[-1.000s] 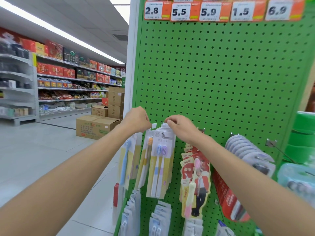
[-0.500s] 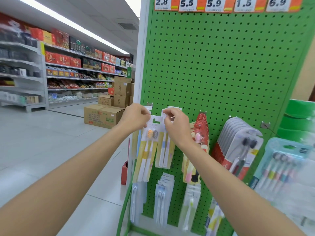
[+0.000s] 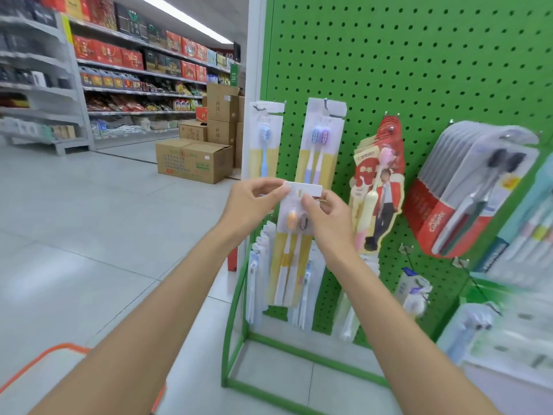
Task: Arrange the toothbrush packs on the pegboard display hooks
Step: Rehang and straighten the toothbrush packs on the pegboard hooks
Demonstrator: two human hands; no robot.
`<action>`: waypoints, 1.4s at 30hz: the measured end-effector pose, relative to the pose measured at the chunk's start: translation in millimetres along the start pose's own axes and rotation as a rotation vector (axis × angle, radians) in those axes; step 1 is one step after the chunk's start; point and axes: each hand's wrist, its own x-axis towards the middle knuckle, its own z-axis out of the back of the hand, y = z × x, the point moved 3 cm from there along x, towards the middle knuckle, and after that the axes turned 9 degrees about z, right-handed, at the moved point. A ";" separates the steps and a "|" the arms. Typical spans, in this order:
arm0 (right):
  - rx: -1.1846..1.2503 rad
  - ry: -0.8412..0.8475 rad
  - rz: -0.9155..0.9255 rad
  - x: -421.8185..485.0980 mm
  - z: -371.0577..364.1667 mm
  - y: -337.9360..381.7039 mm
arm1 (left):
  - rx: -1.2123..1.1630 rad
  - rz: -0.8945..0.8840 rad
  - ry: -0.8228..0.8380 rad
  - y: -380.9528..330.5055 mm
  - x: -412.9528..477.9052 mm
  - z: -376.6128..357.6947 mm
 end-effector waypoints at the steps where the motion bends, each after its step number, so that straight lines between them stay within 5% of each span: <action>1: 0.013 0.010 -0.014 -3.3 1.4 -6.0 | 0.004 0.019 0.027 9.1 -4.0 -1.0; 10: 0.023 0.081 -0.180 -17.0 10.0 -40.6 | 0.112 0.266 0.204 79.5 -27.9 -13.4; 26: 0.076 0.814 -0.661 -111.5 3.9 -85.6 | -0.341 0.468 -0.204 101.4 -33.6 -2.6; 34: 0.039 0.822 -0.584 -125.4 5.5 -103.8 | -0.205 0.443 -0.218 104.1 -32.8 -6.7; 42: -0.289 0.799 -0.234 -123.5 8.9 -85.6 | 0.206 0.235 0.072 90.4 -47.0 -23.7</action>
